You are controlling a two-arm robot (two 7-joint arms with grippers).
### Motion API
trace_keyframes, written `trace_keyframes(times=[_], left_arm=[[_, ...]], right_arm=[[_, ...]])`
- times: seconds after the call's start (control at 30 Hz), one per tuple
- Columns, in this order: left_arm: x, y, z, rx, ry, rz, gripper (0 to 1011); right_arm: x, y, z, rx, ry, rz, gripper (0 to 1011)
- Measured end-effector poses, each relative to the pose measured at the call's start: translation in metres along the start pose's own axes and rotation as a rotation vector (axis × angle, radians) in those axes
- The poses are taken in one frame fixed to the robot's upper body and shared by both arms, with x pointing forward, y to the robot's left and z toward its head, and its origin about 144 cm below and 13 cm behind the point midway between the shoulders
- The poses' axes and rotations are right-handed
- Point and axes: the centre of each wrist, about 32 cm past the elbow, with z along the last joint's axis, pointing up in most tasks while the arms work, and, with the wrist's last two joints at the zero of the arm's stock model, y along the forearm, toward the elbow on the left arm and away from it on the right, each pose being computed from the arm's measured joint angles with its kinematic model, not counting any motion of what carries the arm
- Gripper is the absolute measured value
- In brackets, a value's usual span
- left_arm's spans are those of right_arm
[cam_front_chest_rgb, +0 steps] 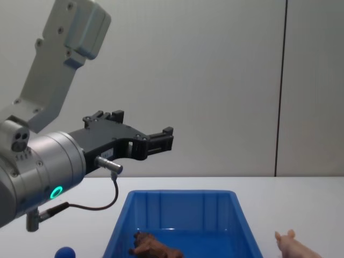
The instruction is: Pick up the two dolls from the table and place them into the box.
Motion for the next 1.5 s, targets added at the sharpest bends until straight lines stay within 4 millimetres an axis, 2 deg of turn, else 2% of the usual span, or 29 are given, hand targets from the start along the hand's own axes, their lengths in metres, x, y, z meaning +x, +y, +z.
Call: trace_keyframes(times=[0.5,0.83,1.17,1.3,1.37,1.5], left_arm=[[0.0,0.0,0.0,0.0,0.0,0.0,1001],[0.0,0.0,0.0,0.0,0.0,0.0,1001],[0.0,0.0,0.0,0.0,0.0,0.0,1001],[0.0,0.0,0.0,0.0,0.0,0.0,1001],[0.0,0.0,0.0,0.0,0.0,0.0,1001],[0.0,0.0,0.0,0.0,0.0,0.0,1001]], right_arm=[[-0.002,-0.003,0.01,0.079,-0.032,0.013,371],[-0.007,-0.004,0.032,0.192,-0.071,0.088,371],[-0.018,0.009,0.057,0.266,-0.089,0.206,371],[-0.021,0.014,0.061,0.27,-0.09,0.231,445],[-0.022,0.018,0.063,0.271,-0.09,0.244,547],[-0.024,0.024,0.066,0.266,-0.087,0.256,648]])
